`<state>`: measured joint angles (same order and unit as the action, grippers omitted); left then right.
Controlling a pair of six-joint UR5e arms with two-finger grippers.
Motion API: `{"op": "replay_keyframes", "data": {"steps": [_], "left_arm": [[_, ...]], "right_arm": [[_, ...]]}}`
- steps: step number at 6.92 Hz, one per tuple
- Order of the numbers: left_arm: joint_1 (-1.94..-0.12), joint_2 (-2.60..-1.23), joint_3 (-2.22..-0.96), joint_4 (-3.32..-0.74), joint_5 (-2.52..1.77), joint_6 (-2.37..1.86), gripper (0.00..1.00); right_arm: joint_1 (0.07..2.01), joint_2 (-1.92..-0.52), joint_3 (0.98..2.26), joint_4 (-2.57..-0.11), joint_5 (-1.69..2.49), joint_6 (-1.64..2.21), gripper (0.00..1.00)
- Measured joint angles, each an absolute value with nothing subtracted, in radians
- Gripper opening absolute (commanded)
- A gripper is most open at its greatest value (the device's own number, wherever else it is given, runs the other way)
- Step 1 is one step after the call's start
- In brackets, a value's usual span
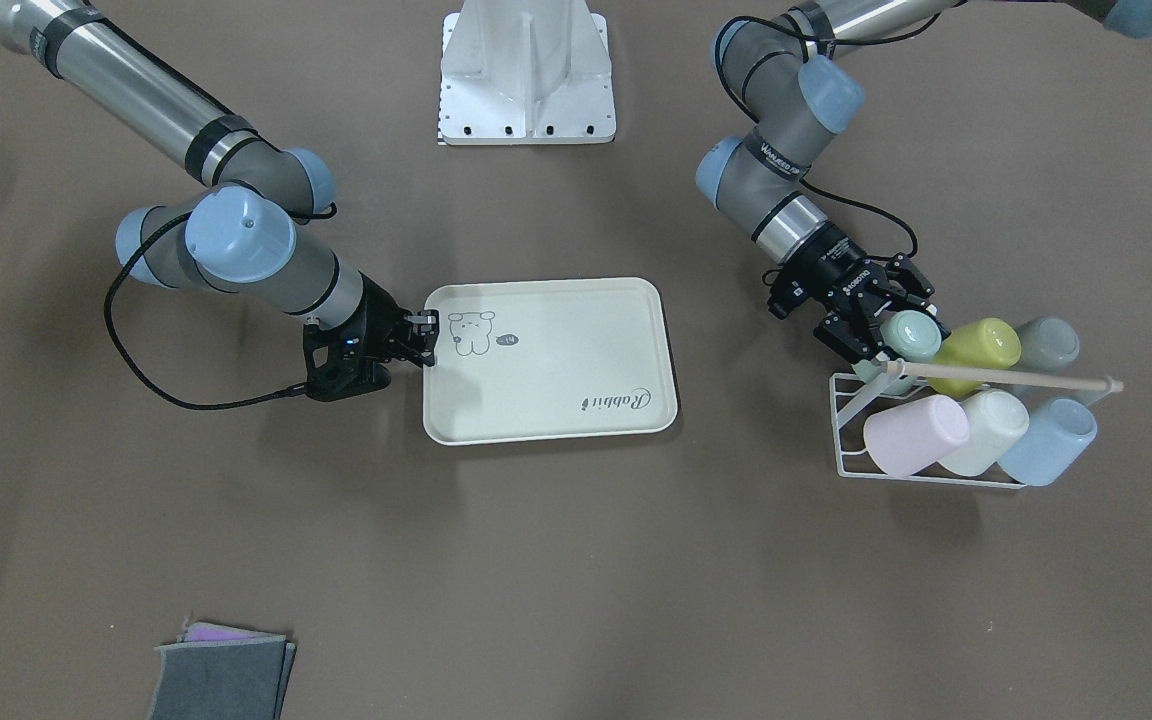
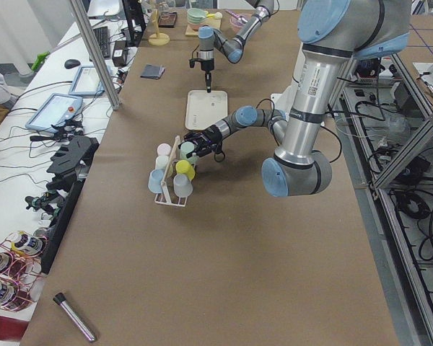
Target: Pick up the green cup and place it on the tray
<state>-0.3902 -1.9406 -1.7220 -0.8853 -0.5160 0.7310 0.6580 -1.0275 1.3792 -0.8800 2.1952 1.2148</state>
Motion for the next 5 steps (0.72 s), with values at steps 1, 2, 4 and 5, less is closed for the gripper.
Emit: {"op": "replay_keyframes", "data": {"steps": [1,2,4,5], "left_arm": [[-0.391,-1.931,-1.761,-0.846,-0.519,0.715,0.29],[-0.391,-1.922,-1.819,-0.765,-0.524,0.681,0.29],[-0.392,-1.92,-1.936,-0.591,-0.568,0.617,0.3],[-0.394,-1.924,-1.991,-0.53,-0.6,0.607,0.3]], "right_arm": [[0.662,-1.031,1.379,-0.88,2.198,1.216,1.0],[0.676,-1.036,1.381,-0.881,2.206,1.218,1.0],[0.75,-1.044,1.4,-0.903,2.243,1.222,1.0],[0.798,-1.058,1.442,-0.955,2.255,1.22,1.0]]}}
